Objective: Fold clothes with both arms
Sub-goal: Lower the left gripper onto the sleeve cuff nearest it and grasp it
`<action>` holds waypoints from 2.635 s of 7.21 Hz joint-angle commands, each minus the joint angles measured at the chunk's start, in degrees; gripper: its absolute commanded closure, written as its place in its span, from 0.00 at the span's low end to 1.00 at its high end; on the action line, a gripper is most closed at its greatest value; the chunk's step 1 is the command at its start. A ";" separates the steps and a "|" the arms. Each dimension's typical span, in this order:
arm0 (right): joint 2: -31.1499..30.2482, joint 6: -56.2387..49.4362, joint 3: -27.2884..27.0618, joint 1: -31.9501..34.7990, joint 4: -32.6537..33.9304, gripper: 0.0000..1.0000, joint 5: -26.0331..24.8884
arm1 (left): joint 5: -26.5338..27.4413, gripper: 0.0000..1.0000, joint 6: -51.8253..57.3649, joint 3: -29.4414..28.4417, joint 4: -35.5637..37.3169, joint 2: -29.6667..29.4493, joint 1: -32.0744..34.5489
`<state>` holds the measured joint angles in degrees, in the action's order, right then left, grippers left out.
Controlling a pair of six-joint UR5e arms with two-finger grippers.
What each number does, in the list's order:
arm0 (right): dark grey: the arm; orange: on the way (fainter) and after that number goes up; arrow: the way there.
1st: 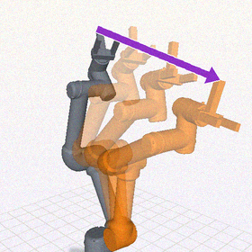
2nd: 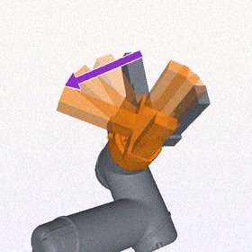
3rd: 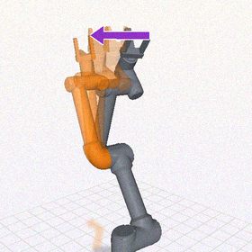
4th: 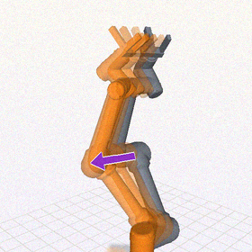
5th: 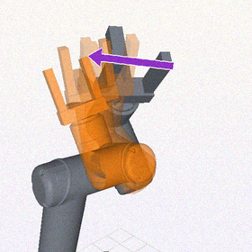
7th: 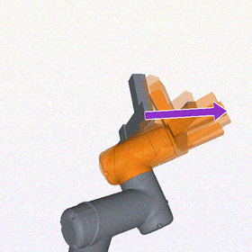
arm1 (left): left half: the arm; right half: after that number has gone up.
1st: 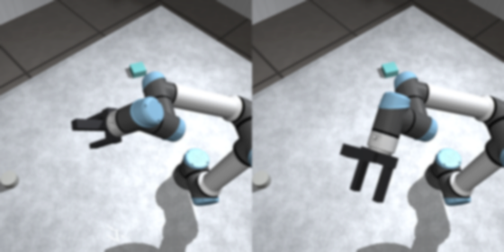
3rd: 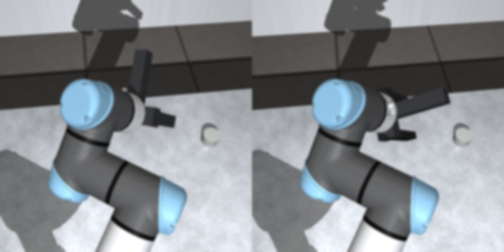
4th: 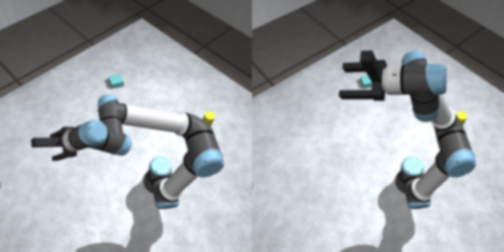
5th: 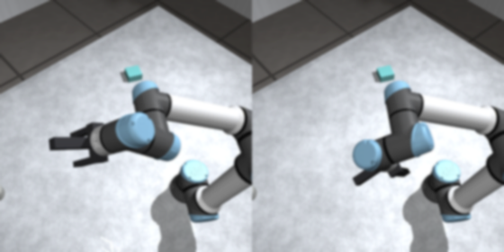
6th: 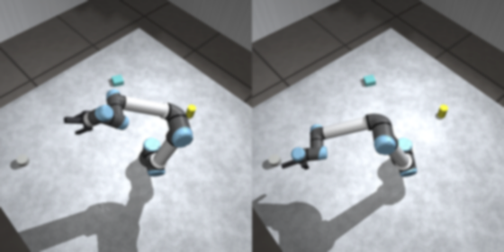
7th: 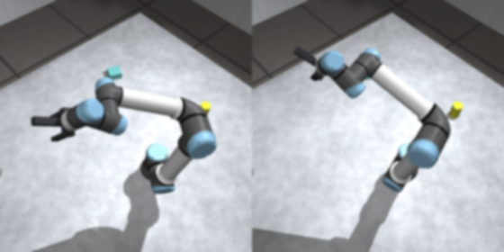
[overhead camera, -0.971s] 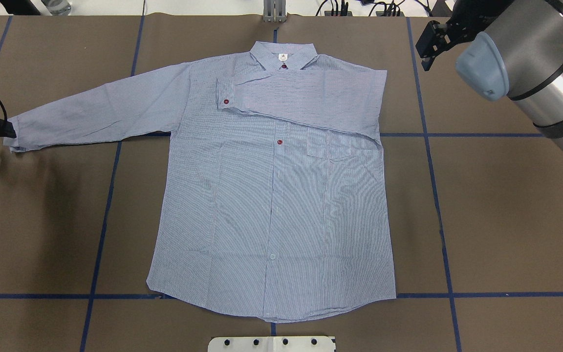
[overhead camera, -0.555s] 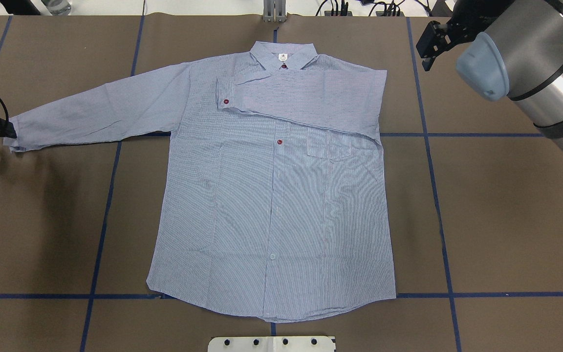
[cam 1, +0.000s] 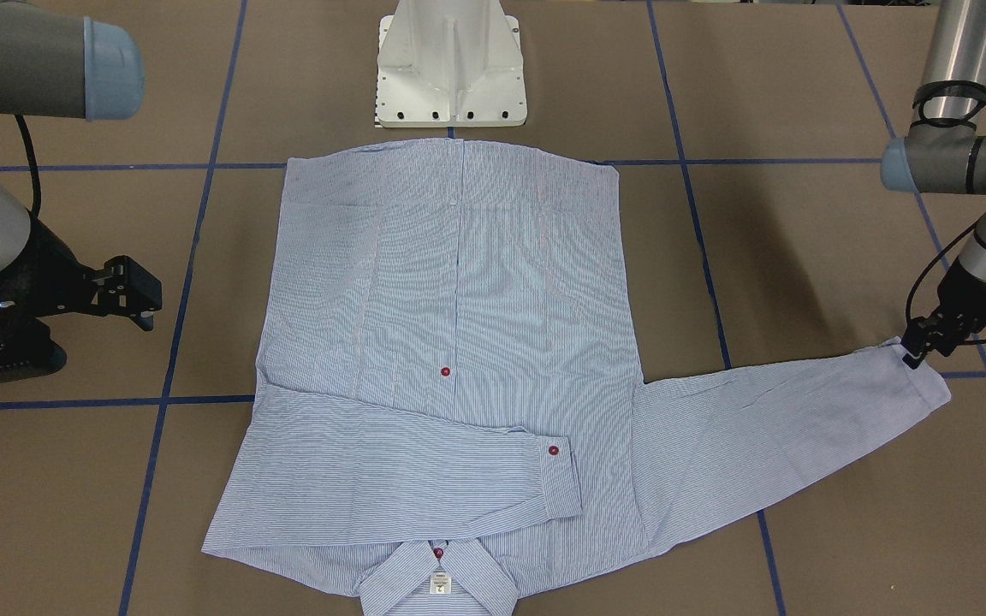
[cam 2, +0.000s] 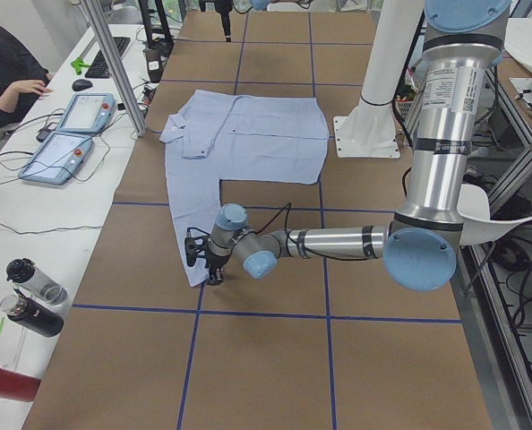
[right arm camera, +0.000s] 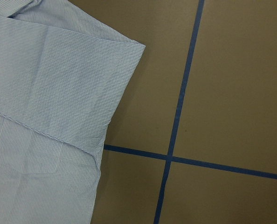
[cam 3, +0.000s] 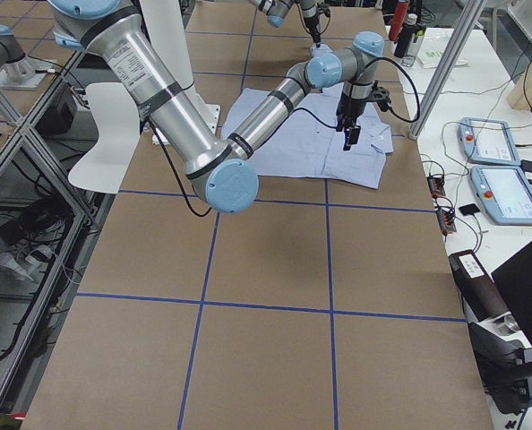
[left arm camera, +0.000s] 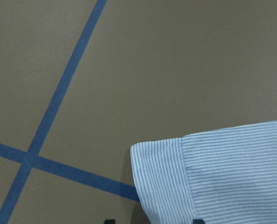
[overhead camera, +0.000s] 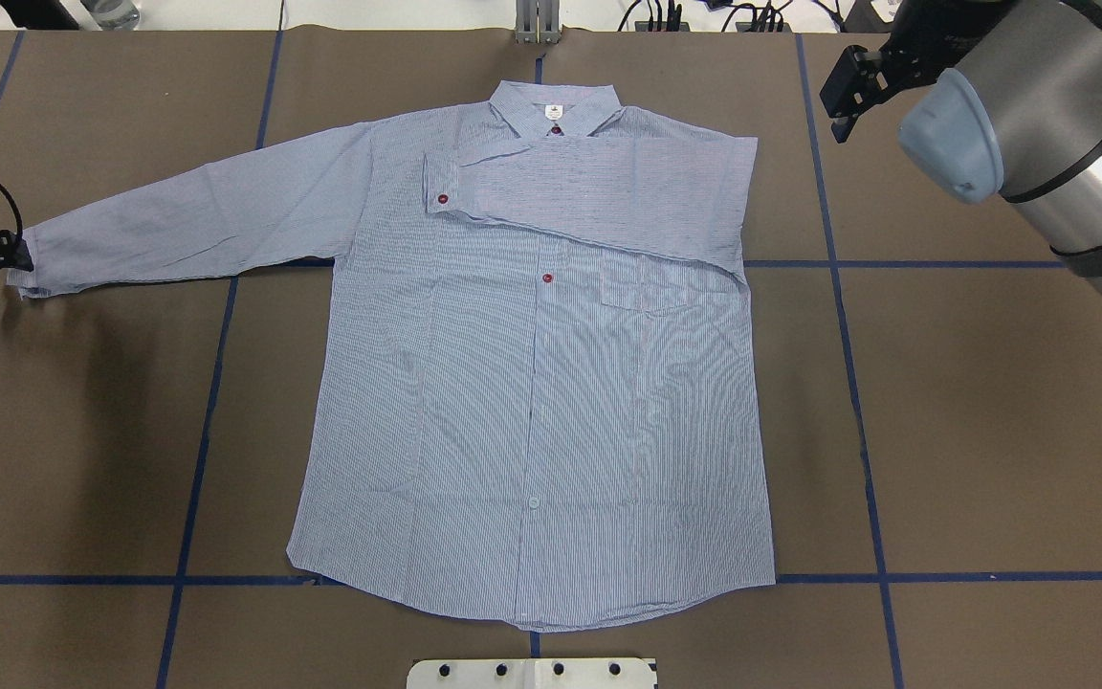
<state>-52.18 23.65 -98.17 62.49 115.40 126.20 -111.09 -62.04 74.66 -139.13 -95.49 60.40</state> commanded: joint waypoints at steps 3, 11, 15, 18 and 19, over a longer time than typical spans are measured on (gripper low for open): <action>-0.12 -0.01 -0.09 0.00 0.00 0.00 -0.08 | -0.09 0.47 -0.10 -0.31 0.00 -0.31 -0.02; -0.12 -0.01 -0.09 0.00 0.00 0.00 -0.17 | -0.09 0.64 -0.97 -0.39 0.00 -0.75 -0.46; -0.12 -0.01 -0.18 0.00 0.00 0.00 -0.25 | -0.09 0.64 -0.71 -0.39 0.00 -0.66 -0.54; -0.12 -0.01 -0.18 0.00 0.00 0.00 -0.34 | -0.09 1.00 -0.71 -0.48 0.00 -0.49 -0.54; -0.12 -0.01 -0.18 0.09 0.00 0.00 -0.34 | -0.09 1.00 -0.80 0.04 0.09 -0.48 -0.54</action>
<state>-52.30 23.64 -98.35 62.51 115.40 125.87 -111.18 -62.79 74.30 -139.11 -96.02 59.85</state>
